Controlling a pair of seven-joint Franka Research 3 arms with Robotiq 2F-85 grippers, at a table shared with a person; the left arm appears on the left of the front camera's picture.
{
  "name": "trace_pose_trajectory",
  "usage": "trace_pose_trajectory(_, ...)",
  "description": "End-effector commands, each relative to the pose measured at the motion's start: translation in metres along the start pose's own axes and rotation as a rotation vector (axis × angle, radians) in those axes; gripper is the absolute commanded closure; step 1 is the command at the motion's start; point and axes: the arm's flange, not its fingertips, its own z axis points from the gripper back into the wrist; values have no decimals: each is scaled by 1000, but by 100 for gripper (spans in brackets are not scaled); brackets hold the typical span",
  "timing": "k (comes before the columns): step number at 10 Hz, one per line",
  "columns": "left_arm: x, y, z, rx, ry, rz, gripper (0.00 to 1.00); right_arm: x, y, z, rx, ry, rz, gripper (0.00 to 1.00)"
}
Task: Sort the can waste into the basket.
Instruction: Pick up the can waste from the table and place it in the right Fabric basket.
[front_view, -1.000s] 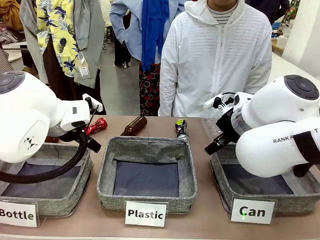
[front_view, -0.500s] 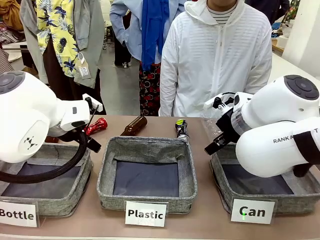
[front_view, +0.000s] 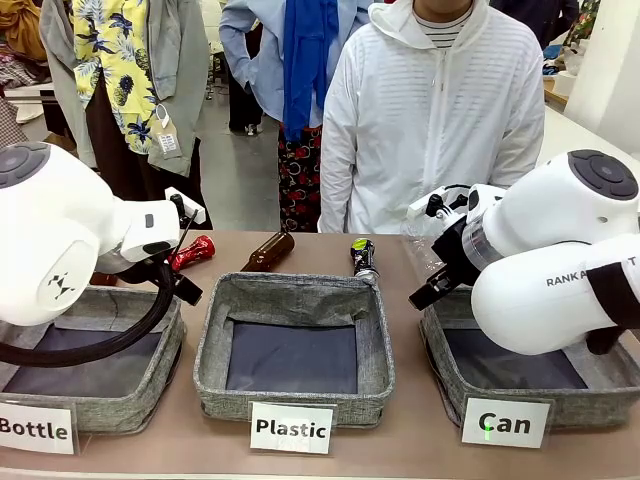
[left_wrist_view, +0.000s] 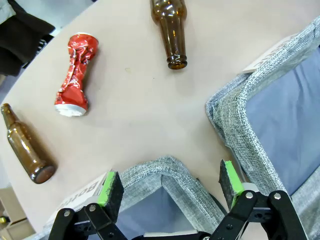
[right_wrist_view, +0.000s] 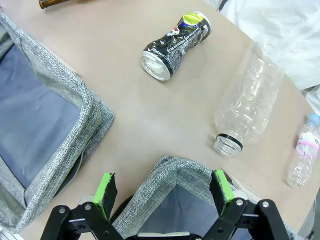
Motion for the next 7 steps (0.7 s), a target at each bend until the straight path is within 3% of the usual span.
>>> trace_pose_trajectory(1, 0, 0, 0, 0, 0, 0, 0, 0, 0, 0, 0, 0, 0, 0)
trace_pose_trajectory(2, 0, 0, 0, 0, 0, 0, 0, 0, 0, 0, 0, 0, 0, 0)
trace_pose_trajectory(4, 21, -2, 49, -50, -75, -12, 0, 22, 5, 55, 36, -56, -32, 0)
trace_pose_trajectory(5, 35, -12, 88, -70, -106, 45, 0, 30, 11, 92, 84, -64, -121, 0)
trace_pose_trajectory(6, 44, -20, 124, -87, -53, 158, 0, 33, 16, 122, 135, -60, -219, 0)
trace_pose_trajectory(7, 35, -17, 155, -140, -66, 201, 0, 27, 19, 149, 186, -45, -299, 0)
